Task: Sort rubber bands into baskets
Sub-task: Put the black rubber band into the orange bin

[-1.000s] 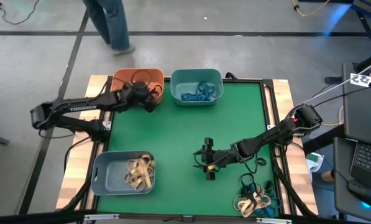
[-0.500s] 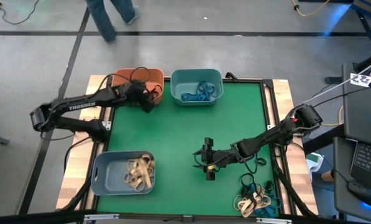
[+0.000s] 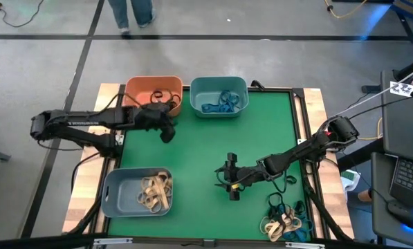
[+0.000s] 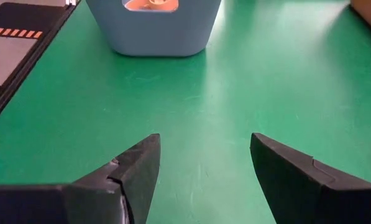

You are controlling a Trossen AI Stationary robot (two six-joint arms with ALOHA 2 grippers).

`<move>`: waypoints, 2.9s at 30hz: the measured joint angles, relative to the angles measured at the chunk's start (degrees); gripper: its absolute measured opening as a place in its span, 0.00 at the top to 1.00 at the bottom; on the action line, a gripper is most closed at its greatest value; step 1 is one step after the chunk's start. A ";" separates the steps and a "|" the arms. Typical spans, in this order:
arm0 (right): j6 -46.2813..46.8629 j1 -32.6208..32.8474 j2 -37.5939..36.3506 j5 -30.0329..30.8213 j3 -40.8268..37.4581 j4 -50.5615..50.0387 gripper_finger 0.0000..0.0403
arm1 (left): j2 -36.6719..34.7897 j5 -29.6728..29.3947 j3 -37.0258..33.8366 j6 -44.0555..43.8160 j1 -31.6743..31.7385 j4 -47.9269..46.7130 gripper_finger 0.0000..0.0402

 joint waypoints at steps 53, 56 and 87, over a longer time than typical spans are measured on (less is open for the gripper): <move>67.57 26.39 -15.17 -16.42 -3.69 -55.12 0.38 | 1.79 -10.95 -14.97 2.56 -30.18 37.70 0.61; 67.57 26.05 -15.13 -15.12 -6.34 -55.12 0.38 | 1.79 -10.95 -14.97 2.56 -30.18 37.70 0.61; 55.03 25.77 -15.08 6.81 -2.94 -53.93 0.99 | 1.79 -10.97 -14.97 3.95 -29.47 37.72 0.61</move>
